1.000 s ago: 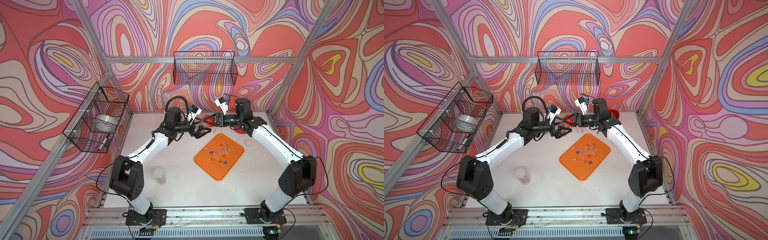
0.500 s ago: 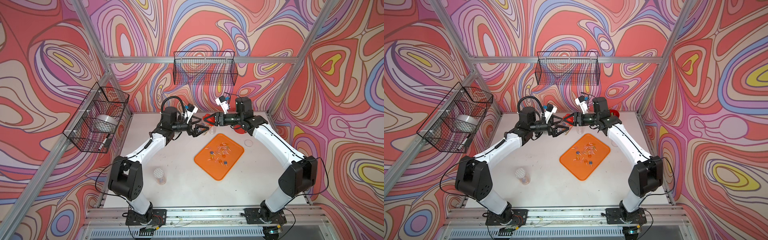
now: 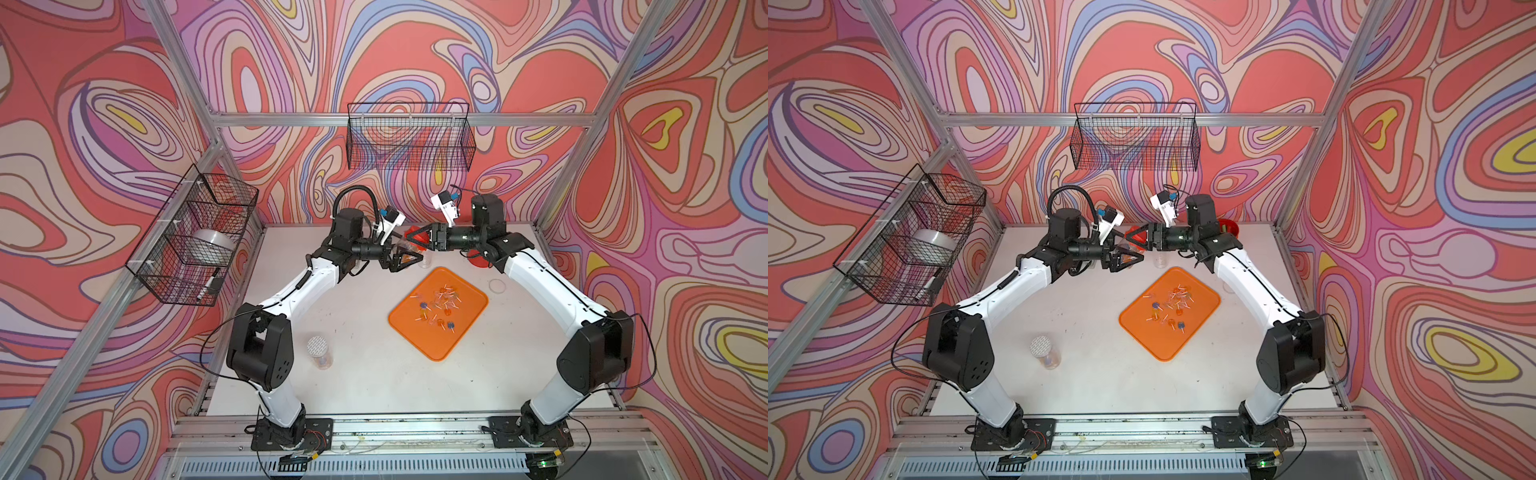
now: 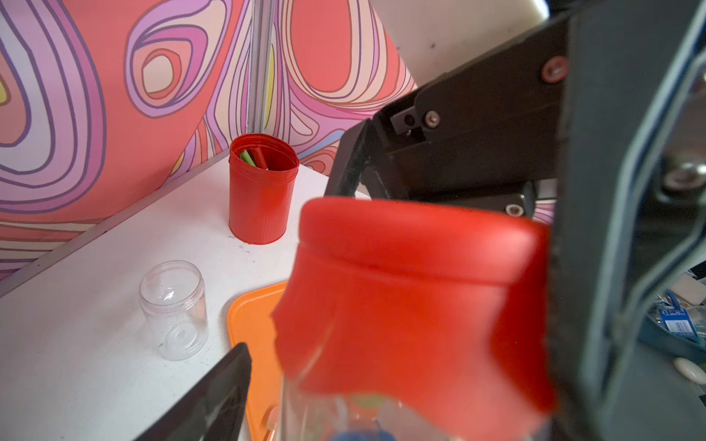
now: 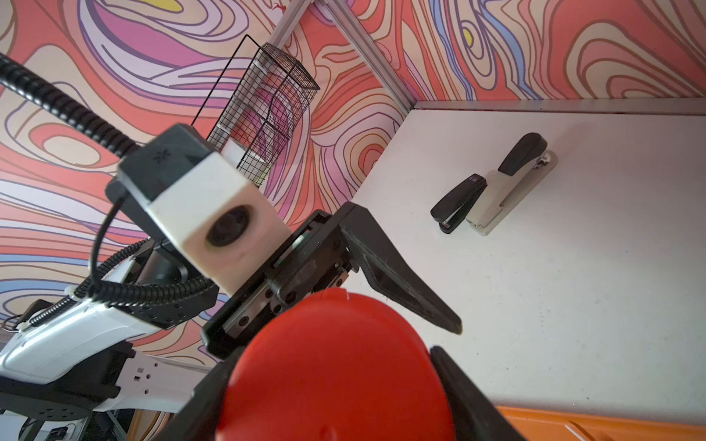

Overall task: Pour the candies out of the jar
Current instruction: Pick up the jar from the center of the board.

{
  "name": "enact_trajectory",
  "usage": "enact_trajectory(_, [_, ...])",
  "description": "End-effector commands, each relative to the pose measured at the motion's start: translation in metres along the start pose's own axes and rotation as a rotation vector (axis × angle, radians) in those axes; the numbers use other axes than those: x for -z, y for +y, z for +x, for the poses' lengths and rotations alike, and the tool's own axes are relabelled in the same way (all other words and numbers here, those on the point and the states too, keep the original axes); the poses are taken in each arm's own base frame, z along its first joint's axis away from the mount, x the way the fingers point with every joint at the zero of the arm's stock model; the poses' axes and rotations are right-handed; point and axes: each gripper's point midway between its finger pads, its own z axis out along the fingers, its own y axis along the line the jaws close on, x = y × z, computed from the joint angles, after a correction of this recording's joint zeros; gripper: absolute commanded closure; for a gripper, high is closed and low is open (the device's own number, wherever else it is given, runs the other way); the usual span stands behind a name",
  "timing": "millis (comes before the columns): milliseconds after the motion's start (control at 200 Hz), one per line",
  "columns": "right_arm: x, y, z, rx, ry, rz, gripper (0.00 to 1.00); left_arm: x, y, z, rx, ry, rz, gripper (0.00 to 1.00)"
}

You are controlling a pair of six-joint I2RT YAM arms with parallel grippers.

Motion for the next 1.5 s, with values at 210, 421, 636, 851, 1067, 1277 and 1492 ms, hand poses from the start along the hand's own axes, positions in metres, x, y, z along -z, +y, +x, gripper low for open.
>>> enact_trajectory(210, [0.0004, 0.0085, -0.0021, 0.022, -0.016, -0.032, 0.67, -0.0008, -0.0067, -0.0026, -0.026, 0.013, 0.012, 0.27])
enact_trajectory(421, [-0.0006, 0.0071, -0.0015, 0.015, -0.018, -0.033, 0.67, 0.0005, -0.0069, -0.0023, -0.028, 0.009, 0.005, 0.42])
enact_trajectory(636, [-0.0003, 0.0067, -0.0009, 0.012, -0.021, -0.031, 0.67, 0.0015, -0.0063, -0.0018, -0.031, 0.007, -0.004, 0.50])
enact_trajectory(851, [0.0003, 0.0062, -0.0013, 0.009, -0.024, -0.028, 0.64, 0.0019, -0.0072, -0.0021, -0.032, 0.003, -0.003, 0.61])
enact_trajectory(1067, [0.0006, 0.0076, -0.0031, 0.008, -0.032, -0.029, 0.61, 0.0012, -0.0068, -0.0011, -0.014, 0.010, 0.000, 0.82])
enact_trajectory(1277, [0.0033, 0.0070, -0.0045, 0.004, -0.046, -0.013, 0.50, -0.0006, -0.0030, -0.0016, 0.019, 0.018, -0.008, 1.00])
enact_trajectory(1492, [0.0069, 0.0048, -0.0076, -0.008, -0.069, 0.023, 0.26, 0.0032, -0.0012, -0.0036, -0.002, 0.003, -0.047, 1.00])
